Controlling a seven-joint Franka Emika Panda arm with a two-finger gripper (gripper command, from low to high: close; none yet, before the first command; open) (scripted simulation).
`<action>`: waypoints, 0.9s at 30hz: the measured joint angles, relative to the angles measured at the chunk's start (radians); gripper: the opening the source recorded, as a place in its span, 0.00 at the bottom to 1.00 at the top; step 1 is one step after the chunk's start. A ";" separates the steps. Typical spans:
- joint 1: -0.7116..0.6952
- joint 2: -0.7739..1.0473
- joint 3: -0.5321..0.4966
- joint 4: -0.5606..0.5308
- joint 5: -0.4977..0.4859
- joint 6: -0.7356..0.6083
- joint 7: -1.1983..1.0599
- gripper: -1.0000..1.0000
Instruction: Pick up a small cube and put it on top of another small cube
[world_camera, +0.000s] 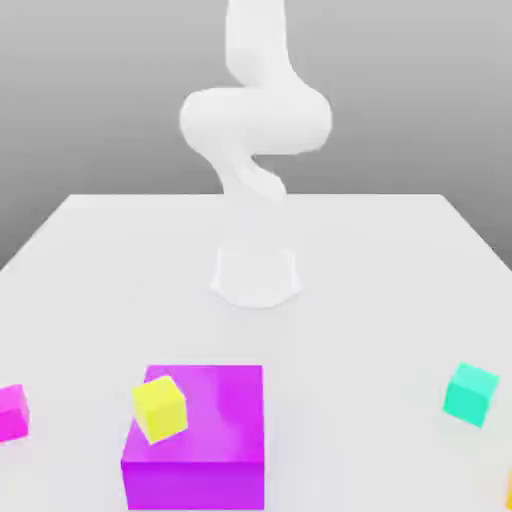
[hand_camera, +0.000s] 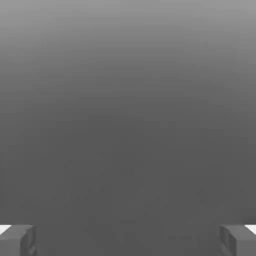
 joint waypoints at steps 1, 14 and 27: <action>0.029 0.025 -0.009 -0.007 0.005 0.011 -0.048 0.50; 0.343 0.325 -0.090 -0.088 0.089 0.143 -0.636 0.50; 0.566 0.622 -0.075 -0.169 0.157 0.273 -1.210 0.50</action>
